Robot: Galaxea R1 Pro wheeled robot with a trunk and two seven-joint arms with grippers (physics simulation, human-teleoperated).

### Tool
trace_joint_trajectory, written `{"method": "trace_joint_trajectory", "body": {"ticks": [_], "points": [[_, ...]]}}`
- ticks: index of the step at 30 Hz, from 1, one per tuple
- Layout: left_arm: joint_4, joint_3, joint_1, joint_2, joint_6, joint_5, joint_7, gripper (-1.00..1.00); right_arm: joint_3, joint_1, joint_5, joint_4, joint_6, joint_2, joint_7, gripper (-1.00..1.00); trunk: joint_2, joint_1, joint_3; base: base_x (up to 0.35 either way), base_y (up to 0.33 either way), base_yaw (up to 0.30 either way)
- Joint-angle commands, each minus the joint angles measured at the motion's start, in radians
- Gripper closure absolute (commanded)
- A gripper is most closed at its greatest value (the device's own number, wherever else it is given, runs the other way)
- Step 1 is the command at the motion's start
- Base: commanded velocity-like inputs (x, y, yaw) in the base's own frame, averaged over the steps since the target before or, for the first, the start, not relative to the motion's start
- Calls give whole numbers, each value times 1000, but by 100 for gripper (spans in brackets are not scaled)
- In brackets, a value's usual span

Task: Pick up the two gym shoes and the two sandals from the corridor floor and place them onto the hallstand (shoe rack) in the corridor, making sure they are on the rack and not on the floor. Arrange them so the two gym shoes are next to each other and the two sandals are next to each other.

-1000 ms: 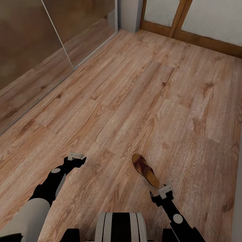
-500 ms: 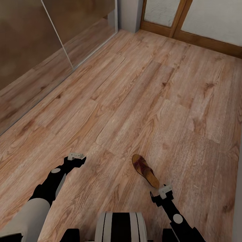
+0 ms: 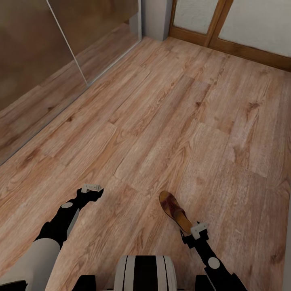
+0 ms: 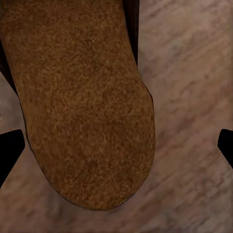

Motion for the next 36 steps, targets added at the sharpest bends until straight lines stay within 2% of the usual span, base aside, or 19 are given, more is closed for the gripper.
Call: {"method": "trace_joint_trajectory", "body": {"ticks": [1,15,16,36], "points": [[-2,6,0,-1,4,-10,-8,-100,-5,0,11,1,-4,1,0,-100,0,0,0,96,71,0],[-2,5,0,-1,4,-10,-8,-100,-5,0,11,0,-4,1,0,-100,0,0,0,57,45,0],[-2,5,0,-1,4,-10,-8,-100,-5,0,11,0,-4,1,0,100,0,0,0,4,4,0],[-2,5,0,0,6,-11,-8,-100,-5,0,11,-1,-4,1,2,100,0,0,0,0,0,0]]}}
